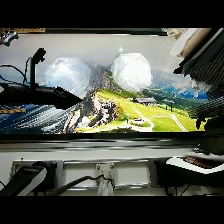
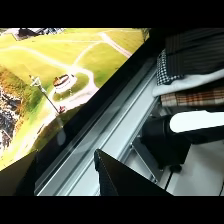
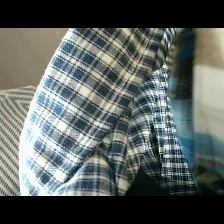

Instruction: Fold the clothes and pants, and hang the long-sleeved shirts on hangers.

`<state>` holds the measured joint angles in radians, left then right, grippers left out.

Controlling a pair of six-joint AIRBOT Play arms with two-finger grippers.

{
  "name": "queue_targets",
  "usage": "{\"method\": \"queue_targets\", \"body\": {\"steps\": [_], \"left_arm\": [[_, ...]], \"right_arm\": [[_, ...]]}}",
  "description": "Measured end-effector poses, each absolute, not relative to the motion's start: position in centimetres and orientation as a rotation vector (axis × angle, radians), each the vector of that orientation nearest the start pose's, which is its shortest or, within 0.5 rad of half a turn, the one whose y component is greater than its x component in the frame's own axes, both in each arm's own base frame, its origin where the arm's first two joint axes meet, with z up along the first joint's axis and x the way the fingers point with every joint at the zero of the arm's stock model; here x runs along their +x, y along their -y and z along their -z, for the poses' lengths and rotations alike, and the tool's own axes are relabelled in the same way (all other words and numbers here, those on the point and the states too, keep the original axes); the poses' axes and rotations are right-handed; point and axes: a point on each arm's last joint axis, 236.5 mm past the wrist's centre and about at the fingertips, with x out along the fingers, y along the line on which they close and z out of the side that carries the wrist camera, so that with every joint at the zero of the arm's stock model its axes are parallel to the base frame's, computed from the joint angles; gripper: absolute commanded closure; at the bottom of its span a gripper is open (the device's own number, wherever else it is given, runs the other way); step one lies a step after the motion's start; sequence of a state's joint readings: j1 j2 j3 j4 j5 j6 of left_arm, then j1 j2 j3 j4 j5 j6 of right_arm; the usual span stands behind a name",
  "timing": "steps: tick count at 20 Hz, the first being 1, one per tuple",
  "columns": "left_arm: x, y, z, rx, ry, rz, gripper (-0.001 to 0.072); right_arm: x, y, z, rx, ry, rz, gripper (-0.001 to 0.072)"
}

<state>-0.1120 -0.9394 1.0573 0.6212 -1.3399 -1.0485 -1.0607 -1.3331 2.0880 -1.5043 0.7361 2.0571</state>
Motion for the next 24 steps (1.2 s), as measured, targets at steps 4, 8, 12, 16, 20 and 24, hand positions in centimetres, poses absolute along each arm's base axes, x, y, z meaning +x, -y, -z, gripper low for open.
{"method": "queue_targets", "body": {"steps": [4,8,12,16,20,24], "left_arm": [[26.9,21.9,-16.9,-0.256,-0.917,1.021,0.0354],[26.7,21.9,-16.9,-0.254,-0.924,1.027,0.0354],[26.6,21.9,-16.9,-0.254,-0.927,1.029,0.0354],[26.6,21.9,-17.0,-0.252,-0.924,1.03,0.0353],[26.4,21.8,-17.8,-0.244,-0.889,1.023,0.0354],[26.3,21.7,-19.3,-0.231,-0.821,1.007,0.0353]], "right_arm": [[24.3,42.3,-46.5,0.454,0.248,0.995,0.0685],[24.2,42.3,-46.0,0.421,0.204,0.997,0.0479],[24.3,42.1,-45.7,0.422,0.183,0.991,0.0343],[23.9,41.4,-47.1,0.4,0.219,0.984,0.0063],[22.4,38.9,-53.6,0.282,0.426,0.94,0.0063],[20.7,34.0,-60.8,0.152,0.661,0.849,0.0063]]}}
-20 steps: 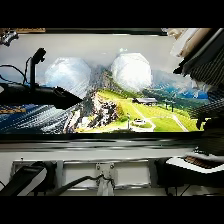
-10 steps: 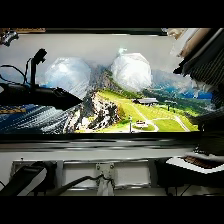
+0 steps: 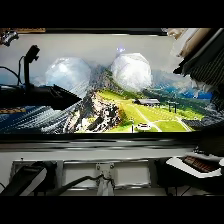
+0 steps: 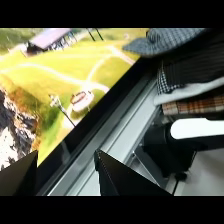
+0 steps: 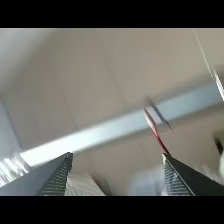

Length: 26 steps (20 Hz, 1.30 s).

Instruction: Fold the clothes and pants, and hang the long-sleeved shirts on hangers.

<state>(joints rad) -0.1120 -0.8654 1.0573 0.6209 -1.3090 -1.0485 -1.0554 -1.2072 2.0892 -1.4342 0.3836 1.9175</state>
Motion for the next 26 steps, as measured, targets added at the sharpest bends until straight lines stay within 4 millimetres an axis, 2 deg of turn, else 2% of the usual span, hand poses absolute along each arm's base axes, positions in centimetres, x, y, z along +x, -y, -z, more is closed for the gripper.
{"method": "queue_targets", "body": {"steps": [3,4,5,7,9,11,12,13,14,16,17,19,21,23,26], "left_arm": [[25.7,21.6,-20.3,-0.218,-0.786,1.008,0.0354],[25.5,21.5,-20.7,-0.212,-0.772,1.009,0.037],[25.2,21.5,-21.1,-0.205,-0.758,1.01,0.0422],[24.3,21.3,-22.1,-0.188,-0.723,1.006,0.043],[23.7,20.7,-22.9,-0.165,-0.691,0.972,0.0423],[23.7,19.6,-23.8,-0.137,-0.639,0.905,0.0398],[24.1,18.9,-24.4,-0.123,-0.596,0.858,0.0368],[24.7,18.2,-25.2,-0.109,-0.546,0.812,0.0332],[25.5,17.3,-26.3,-0.098,-0.484,0.758,0.0332],[27.1,15.6,-28.9,-0.086,-0.35,0.657,0.0334],[27.8,14.7,-30.2,-0.086,-0.286,0.614,0.0334],[28.5,13.6,-32.1,-0.087,-0.197,0.557,0.0334],[28.9,12.9,-33.4,-0.086,-0.141,0.522,0.0334],[28.9,12.5,-34.2,-0.087,-0.107,0.507,0.0334],[28.9,12.2,-34.8,-0.086,-0.08,0.494,0.0334]], "right_arm": [[20.8,30.5,-62.9,0.166,0.728,0.759,0.0071],[21.3,29.1,-63.1,0.205,0.727,0.712,0.0082],[22.3,27.6,-62.9,0.263,0.708,0.652,0.0083],[25.4,23.9,-61.4,0.395,0.604,0.512,0.0086],[29.3,19.0,-58.6,0.478,0.429,0.356,0.0088],[33.5,12.2,-54.4,0.454,0.198,0.162,0.009],[35.2,7.8,-51.8,0.415,0.071,0.038,0.009],[36.3,3.6,-49.2,0.371,-0.044,-0.078,0.0126],[36.8,-0.5,-46.4,0.321,-0.156,-0.186,0.0206],[36.4,-7.7,-39.5,0.196,-0.398,-0.371,0.0221],[35.7,-10.2,-36.3,0.134,-0.504,-0.432,0.022],[33.8,-13.6,-30.0,0.017,-0.706,-0.521,0.0216],[31.7,-15.4,-25.2,-0.066,-0.865,-0.579,0.0211],[30.3,-16.1,-21.9,-0.12,-0.972,-0.606,0.0211],[29.3,-16.5,-19.7,-0.16,-1.044,-0.624,0.0211]]}}
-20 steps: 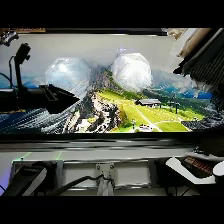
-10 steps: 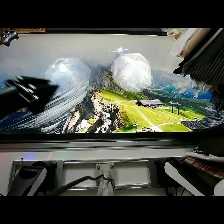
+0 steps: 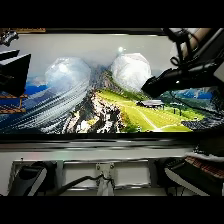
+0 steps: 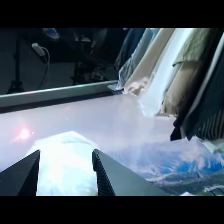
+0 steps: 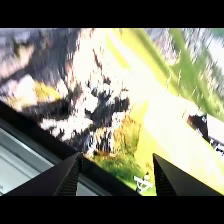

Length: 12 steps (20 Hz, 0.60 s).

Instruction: Fold the clothes and pants, and hang the long-sleeved shirts on hangers.

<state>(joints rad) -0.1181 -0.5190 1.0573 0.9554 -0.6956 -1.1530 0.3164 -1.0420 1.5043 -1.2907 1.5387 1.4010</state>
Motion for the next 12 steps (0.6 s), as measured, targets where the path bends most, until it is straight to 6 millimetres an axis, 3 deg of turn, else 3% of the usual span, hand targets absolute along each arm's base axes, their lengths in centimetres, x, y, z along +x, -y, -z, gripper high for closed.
{"method": "queue_targets", "body": {"steps": [12], "left_arm": [[29.08,12.01,-35.15,-0.084,-0.064,0.483,0.0334]], "right_arm": [[28.72,-16.58,-18.52,-0.186,-1.081,-0.631,0.0211]]}}
